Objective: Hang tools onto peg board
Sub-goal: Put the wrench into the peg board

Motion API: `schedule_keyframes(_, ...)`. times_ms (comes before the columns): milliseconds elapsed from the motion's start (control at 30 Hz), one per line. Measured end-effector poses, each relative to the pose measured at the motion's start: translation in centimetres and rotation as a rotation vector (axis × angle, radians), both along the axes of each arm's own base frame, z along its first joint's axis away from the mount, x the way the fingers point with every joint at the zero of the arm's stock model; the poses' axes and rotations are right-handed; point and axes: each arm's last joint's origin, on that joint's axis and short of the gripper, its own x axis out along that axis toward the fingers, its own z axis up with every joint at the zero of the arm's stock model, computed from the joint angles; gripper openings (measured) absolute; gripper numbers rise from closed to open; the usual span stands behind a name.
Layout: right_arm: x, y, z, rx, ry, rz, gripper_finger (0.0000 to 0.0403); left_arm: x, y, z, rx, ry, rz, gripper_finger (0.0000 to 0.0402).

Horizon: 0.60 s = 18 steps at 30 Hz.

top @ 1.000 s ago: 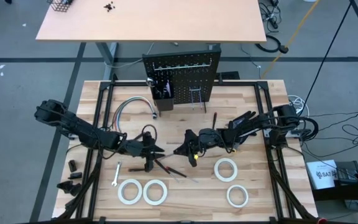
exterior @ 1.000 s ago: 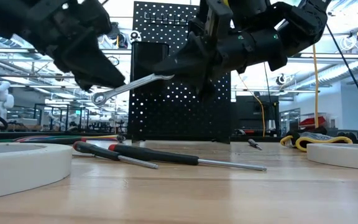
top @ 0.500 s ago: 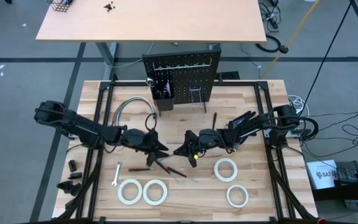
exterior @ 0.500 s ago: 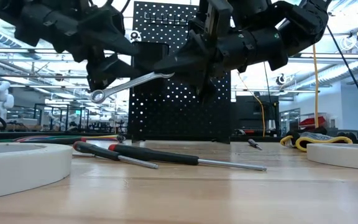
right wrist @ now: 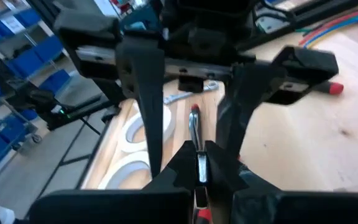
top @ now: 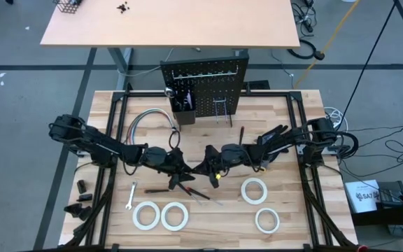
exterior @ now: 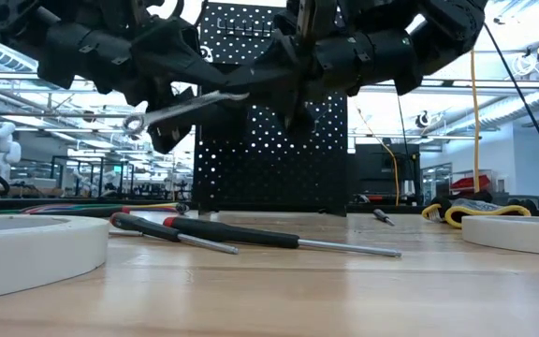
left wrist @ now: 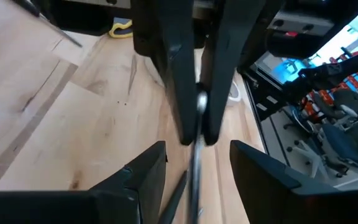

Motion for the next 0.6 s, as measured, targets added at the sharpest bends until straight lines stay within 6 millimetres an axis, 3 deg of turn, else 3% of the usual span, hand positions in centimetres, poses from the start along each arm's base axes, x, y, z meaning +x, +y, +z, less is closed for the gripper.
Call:
schedule_keyframes(233,0.16,0.02,-0.06,-0.007,0.04,0.002,0.0009,-0.16,-0.08,-0.35,-0.003,0.04,-0.034,0.0154)
schedule_keyframes(600,0.16,0.01,-0.06,-0.006,0.04,0.004,0.0009,-0.27,-0.08,-0.61,0.011,0.065,-0.054,0.0086)
